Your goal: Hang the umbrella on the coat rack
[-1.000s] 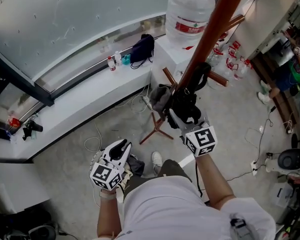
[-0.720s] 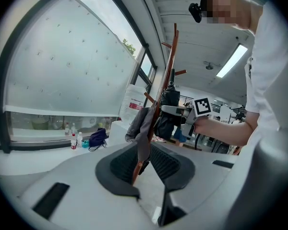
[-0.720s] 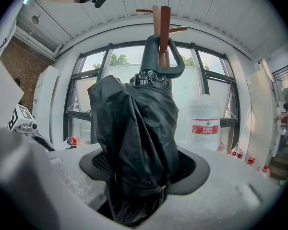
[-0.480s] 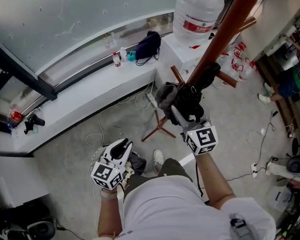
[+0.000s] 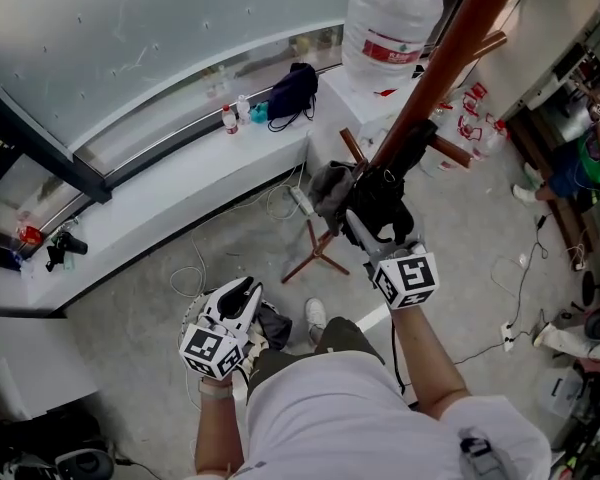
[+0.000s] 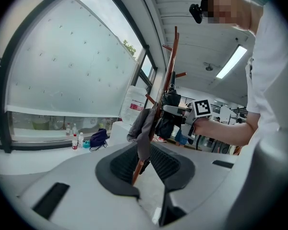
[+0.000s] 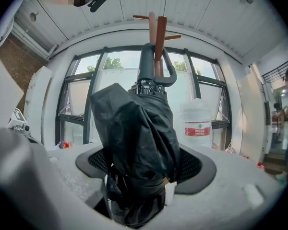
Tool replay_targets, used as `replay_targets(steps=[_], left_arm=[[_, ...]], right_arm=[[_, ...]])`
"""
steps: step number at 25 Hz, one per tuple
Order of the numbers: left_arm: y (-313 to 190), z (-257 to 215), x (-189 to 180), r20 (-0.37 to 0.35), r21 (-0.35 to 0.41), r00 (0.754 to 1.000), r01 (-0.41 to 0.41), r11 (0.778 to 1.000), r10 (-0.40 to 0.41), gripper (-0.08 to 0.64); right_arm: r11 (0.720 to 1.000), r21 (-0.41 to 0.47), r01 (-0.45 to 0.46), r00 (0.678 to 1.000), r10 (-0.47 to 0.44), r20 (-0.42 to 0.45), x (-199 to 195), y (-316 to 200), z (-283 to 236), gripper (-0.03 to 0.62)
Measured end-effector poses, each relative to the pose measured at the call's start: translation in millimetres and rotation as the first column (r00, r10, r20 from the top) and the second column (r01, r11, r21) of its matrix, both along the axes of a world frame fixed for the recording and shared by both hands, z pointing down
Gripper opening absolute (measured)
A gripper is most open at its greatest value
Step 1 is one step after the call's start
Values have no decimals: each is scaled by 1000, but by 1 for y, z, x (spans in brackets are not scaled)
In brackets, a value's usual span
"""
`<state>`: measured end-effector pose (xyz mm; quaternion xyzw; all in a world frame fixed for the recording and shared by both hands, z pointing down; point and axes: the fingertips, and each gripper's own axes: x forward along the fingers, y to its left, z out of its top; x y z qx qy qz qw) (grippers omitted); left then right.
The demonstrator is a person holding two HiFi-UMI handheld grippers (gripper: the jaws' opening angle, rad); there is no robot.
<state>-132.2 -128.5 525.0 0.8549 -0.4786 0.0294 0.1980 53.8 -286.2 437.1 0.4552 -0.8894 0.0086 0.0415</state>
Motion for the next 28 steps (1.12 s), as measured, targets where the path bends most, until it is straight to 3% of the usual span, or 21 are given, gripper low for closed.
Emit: replay_targets(steps=[12, 20, 28], left_arm=[[8, -7, 3, 0, 24, 998, -56, 998, 56, 63], [23, -9, -5, -3, 39, 998, -58, 998, 59, 63], [45, -15, -23, 2, 68, 999, -33, 997, 33, 63]], right_arm=[[997, 1, -80, 997, 80, 21, 21, 25, -7, 359], [997, -18, -80, 996, 81, 37, 19, 63, 1, 359], [997, -48, 53, 999, -52, 16, -28, 112, 19, 331]])
